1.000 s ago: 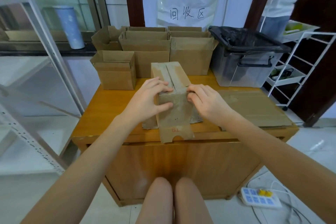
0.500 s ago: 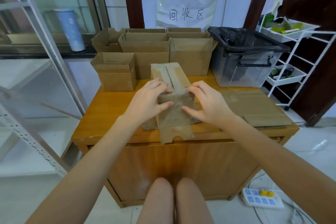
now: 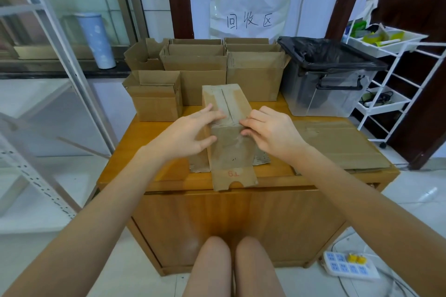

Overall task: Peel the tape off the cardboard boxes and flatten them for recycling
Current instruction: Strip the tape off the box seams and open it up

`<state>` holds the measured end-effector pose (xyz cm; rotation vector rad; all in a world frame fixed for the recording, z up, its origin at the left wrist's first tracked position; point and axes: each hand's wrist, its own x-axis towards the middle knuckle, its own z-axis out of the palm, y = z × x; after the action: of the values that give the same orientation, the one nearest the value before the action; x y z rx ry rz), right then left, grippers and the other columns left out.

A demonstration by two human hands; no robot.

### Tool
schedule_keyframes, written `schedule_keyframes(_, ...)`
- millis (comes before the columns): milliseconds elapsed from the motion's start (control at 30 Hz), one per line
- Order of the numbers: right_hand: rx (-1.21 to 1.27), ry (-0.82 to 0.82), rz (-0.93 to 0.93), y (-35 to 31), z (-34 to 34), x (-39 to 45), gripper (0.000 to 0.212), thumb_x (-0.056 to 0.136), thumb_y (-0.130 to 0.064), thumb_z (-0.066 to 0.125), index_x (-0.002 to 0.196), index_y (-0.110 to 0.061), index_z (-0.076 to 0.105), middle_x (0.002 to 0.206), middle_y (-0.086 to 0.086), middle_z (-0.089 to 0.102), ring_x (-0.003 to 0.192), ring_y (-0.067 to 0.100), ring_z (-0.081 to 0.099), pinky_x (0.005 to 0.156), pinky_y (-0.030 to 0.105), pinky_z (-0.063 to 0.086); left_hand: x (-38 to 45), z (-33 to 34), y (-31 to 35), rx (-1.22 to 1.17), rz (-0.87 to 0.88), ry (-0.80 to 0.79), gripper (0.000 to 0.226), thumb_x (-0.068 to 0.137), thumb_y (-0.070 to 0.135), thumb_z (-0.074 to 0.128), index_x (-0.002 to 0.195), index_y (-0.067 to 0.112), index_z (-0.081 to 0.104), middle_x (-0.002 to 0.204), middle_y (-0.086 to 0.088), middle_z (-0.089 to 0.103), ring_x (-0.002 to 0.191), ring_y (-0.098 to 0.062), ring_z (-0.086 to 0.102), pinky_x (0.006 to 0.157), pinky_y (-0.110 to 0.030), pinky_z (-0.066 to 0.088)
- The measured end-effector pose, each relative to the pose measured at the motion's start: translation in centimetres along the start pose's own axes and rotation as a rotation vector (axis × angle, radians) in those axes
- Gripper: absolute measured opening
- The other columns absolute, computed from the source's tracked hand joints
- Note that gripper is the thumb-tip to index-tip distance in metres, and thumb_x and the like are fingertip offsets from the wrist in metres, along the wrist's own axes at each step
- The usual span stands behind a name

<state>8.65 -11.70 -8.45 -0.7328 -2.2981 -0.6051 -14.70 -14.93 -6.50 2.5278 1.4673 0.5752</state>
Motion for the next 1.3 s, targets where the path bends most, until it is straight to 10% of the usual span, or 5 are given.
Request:
schedule_keyframes(267, -0.111, -0.022, 0.125, -1.7, -0.6, 1.3, 0.033, 0.083, -0.041, 0.056, 0.075, -0.012, 0.069, 0.069, -0.001, 0.057, 0.060, 0.018, 0.052, 0.051, 0.026, 0.037, 0.0, 0.6, -0.9, -0.228, 0.007, 0.146, 0.017, 0.087, 0.016, 0.066, 0.104, 0.017, 0.064, 0.137, 0.004, 0.054, 0.137, -0.006, 0.036, 0.113, -0.043, 0.034)
schedule_keyframes(433, -0.175, -0.044, 0.130, -3.7, 0.4, 2.4, 0.050, 0.061, -0.051, 0.082, 0.074, -0.008, 0.061, 0.071, 0.005, 0.057, 0.062, 0.022, 0.055, 0.054, 0.026, 0.039, -0.2, 1.4, -0.8, -0.216, -0.001, 0.246, 0.018, 0.086, 0.018, 0.068, 0.103, 0.013, 0.065, 0.133, 0.002, 0.058, 0.134, -0.009, 0.040, 0.111, -0.040, 0.037)
schedule_keyframes(1300, -0.470, 0.008, -0.120, -3.8, 1.6, 2.6, 0.027, 0.071, -0.022, 0.081, 0.060, -0.010, 0.059, 0.054, 0.005, 0.051, 0.045, 0.017, 0.049, 0.036, 0.023, 0.030, -0.5, 2.6, -0.1, 0.216, 0.256, 0.395, 0.027, 0.085, 0.014, 0.066, 0.109, 0.003, 0.064, 0.130, -0.016, 0.058, 0.116, -0.027, 0.060, 0.091, -0.035, 0.052)
